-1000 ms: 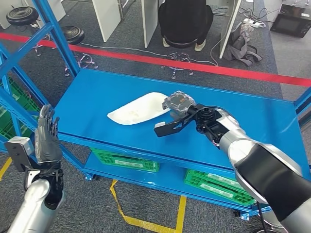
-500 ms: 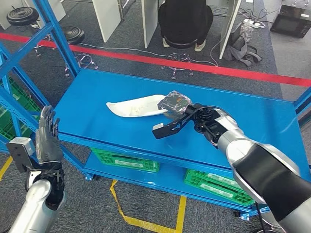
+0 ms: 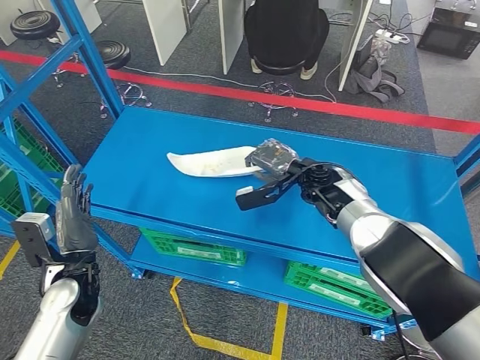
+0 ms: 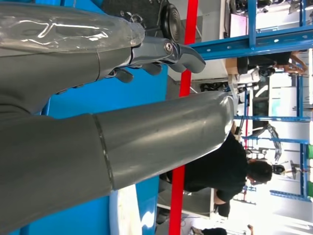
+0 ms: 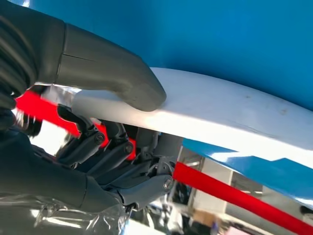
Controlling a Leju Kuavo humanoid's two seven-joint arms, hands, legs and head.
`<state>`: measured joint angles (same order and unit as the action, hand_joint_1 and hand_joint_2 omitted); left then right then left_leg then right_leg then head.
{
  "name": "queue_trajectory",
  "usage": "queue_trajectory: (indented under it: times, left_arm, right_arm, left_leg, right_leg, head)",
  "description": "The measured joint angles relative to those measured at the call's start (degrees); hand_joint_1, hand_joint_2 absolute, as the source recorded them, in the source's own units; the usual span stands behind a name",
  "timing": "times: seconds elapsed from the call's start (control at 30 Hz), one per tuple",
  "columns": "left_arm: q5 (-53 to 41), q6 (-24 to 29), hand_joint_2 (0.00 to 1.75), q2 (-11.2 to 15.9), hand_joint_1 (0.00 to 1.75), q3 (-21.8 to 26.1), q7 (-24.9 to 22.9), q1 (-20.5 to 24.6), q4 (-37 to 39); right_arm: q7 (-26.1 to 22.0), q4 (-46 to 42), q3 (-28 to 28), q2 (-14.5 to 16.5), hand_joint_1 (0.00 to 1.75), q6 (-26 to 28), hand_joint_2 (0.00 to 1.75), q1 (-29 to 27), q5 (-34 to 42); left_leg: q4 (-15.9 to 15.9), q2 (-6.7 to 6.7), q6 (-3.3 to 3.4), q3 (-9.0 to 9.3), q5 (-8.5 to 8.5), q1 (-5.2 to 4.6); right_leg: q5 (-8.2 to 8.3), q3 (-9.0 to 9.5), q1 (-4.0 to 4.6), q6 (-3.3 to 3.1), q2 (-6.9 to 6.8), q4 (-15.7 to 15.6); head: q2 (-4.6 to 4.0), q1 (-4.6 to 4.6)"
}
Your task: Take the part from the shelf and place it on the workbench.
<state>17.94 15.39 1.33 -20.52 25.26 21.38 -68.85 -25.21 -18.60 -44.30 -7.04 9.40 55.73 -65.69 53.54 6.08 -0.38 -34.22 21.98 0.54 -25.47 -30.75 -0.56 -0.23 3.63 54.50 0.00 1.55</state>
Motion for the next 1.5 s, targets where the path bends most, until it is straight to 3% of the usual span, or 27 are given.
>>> queue_trajectory:
  times: [0.07,0.17,0.5,0.7,0.9,1.2,1.5]
  left_arm:
    - [-0.16,0.16,0.00,0.04,0.00,0.01,-0.17,-0.14,-0.01]
    - [-0.49,0.91,0.00,0.25,0.00,0.02,-0.92,-0.45,-0.14]
    - [-0.72,1.42,0.00,1.09,0.00,0.02,-1.62,-1.17,-1.37]
    - [-1.15,2.40,0.00,1.77,0.00,0.02,-2.42,-1.47,-2.44]
    - [-1.40,3.13,0.00,2.30,0.00,0.02,-3.11,-2.16,-3.95]
    - [-1.56,3.15,0.00,2.60,0.00,0.02,-3.19,-2.39,-4.96]
    - [-1.63,3.15,0.00,2.64,0.00,0.02,-3.20,-2.47,-5.15]
  right_arm:
    - [-0.81,-0.03,1.19,0.14,1.75,-0.86,1.75,0.02,2.30]
    - [-3.49,-0.32,5.17,0.81,1.75,-5.46,1.75,0.16,11.55]
    - [-5.13,-2.35,13.93,1.50,1.75,-15.78,1.75,0.69,28.67]
    - [-3.40,-6.20,17.87,1.60,1.75,-22.82,1.75,-0.80,43.39]
    - [0.20,-11.86,18.39,1.60,1.75,-25.89,1.75,-3.81,57.77]
    - [4.28,-20.30,17.99,1.60,1.75,-27.83,1.75,-7.83,69.80]
    - [5.39,-26.37,17.84,1.60,1.75,-27.87,1.75,-10.27,71.11]
  left_leg:
    - [0.01,0.01,0.00,-0.01,0.00,0.00]
    - [0.02,0.02,0.00,-0.02,0.00,0.00]
    - [0.01,0.03,0.00,-0.02,0.00,0.00]
    - [0.01,0.03,0.00,-0.02,0.00,0.00]
    - [0.02,0.03,0.00,-0.02,0.00,0.00]
    - [0.01,0.02,0.00,-0.01,0.00,0.00]
    - [0.02,0.02,0.00,-0.01,0.00,0.00]
  right_leg:
    - [0.00,0.01,0.00,0.00,-0.01,0.00]
    - [0.00,0.03,0.01,0.00,-0.03,0.01]
    - [0.00,0.01,0.02,0.01,-0.04,0.02]
    - [0.00,0.02,0.02,0.01,-0.04,0.01]
    - [0.00,0.02,0.01,0.01,-0.04,0.01]
    - [0.00,0.01,0.02,0.01,-0.02,0.01]
    - [0.00,0.00,0.01,0.01,-0.02,0.01]
  head:
    - [0.00,0.00]
    - [0.00,0.01]
    - [0.00,-0.02]
    - [0.00,-0.02]
    - [0.00,-0.02]
    - [0.00,-0.02]
    - [0.00,-0.02]
